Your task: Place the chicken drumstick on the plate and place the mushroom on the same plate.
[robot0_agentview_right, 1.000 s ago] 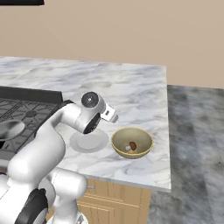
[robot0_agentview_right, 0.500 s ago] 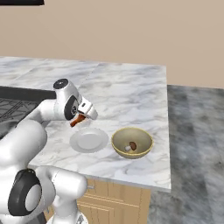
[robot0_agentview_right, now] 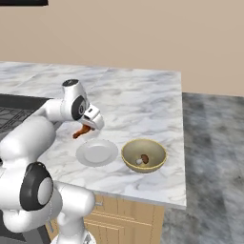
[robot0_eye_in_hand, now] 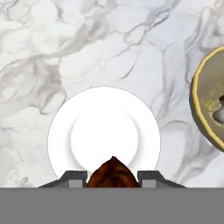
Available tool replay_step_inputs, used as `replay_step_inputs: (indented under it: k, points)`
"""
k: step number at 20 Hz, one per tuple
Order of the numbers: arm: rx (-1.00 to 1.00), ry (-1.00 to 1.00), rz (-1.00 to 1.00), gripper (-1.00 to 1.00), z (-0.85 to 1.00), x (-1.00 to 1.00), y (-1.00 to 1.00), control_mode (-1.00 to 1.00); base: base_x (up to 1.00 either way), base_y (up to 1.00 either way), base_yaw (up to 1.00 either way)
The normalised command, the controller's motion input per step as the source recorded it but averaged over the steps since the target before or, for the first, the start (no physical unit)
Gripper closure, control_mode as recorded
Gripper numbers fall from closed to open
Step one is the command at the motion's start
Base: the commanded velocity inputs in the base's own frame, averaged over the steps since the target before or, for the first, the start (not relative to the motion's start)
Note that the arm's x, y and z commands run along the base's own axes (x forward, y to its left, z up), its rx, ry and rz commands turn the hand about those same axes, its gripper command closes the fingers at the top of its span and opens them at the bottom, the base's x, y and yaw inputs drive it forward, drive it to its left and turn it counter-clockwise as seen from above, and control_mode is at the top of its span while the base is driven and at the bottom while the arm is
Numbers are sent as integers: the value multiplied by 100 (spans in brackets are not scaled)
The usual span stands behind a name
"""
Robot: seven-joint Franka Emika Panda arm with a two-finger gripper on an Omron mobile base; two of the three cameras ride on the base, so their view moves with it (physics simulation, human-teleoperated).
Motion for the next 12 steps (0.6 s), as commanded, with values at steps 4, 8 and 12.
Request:
replay_step_inputs:
  k: [4,8,12]
  points:
    - [15,3,0,100,-66,0,0,-100,0,0,0]
    - [17,0,0,100,-59,0,0,-100,0,0,0]
    - [11,0,0,100,-63,8,-6,-100,0,0,0]
